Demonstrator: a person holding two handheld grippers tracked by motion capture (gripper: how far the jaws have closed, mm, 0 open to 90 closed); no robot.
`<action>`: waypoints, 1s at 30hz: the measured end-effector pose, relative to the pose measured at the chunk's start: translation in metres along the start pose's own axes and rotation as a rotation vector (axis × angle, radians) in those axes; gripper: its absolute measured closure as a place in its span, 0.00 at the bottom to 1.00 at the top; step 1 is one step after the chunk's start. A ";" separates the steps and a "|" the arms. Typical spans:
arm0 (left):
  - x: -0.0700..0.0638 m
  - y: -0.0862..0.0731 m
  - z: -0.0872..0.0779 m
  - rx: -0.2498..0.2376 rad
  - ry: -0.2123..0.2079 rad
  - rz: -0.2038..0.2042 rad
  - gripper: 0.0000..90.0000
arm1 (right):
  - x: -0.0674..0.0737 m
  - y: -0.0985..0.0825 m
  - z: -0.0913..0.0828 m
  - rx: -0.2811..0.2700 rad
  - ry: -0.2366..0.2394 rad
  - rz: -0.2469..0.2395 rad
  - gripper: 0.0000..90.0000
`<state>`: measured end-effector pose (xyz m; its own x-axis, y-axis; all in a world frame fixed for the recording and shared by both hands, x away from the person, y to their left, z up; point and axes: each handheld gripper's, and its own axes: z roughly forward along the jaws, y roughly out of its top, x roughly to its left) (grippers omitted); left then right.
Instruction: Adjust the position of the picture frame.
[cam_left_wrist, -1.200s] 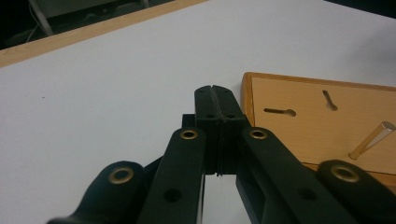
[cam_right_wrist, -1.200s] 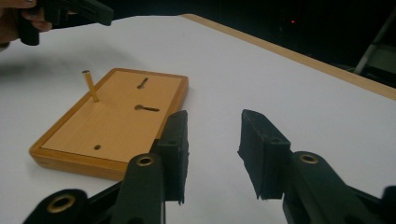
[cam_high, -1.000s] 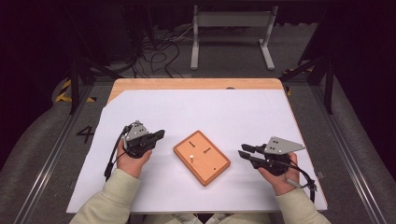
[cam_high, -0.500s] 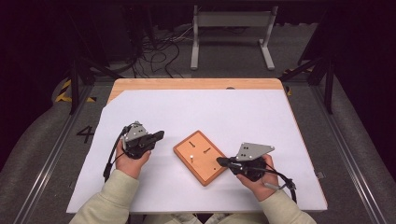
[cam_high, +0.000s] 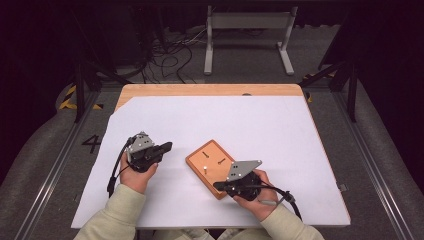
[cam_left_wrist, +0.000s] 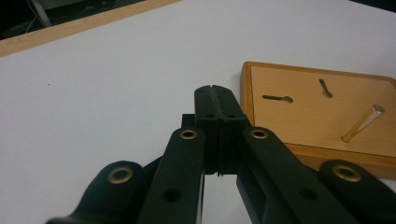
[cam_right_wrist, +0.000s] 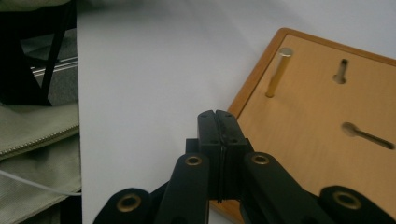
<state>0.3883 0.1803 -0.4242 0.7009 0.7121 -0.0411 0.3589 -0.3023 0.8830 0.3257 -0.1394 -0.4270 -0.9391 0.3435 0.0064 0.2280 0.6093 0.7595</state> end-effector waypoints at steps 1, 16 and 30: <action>0.000 0.000 0.000 -0.001 0.004 0.005 0.99 | 0.002 0.000 0.002 0.007 0.009 -0.004 1.00; 0.000 -0.001 -0.003 -0.001 -0.003 0.004 0.98 | 0.023 -0.006 0.027 0.152 0.016 -0.094 1.00; 0.000 0.001 0.004 0.008 -0.017 0.005 0.97 | -0.001 -0.019 0.005 0.191 -0.088 0.000 1.00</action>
<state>0.3907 0.1772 -0.4249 0.7127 0.7001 -0.0447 0.3603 -0.3106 0.8796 0.3233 -0.1476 -0.4443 -0.9151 0.3992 -0.0570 0.2802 0.7311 0.6220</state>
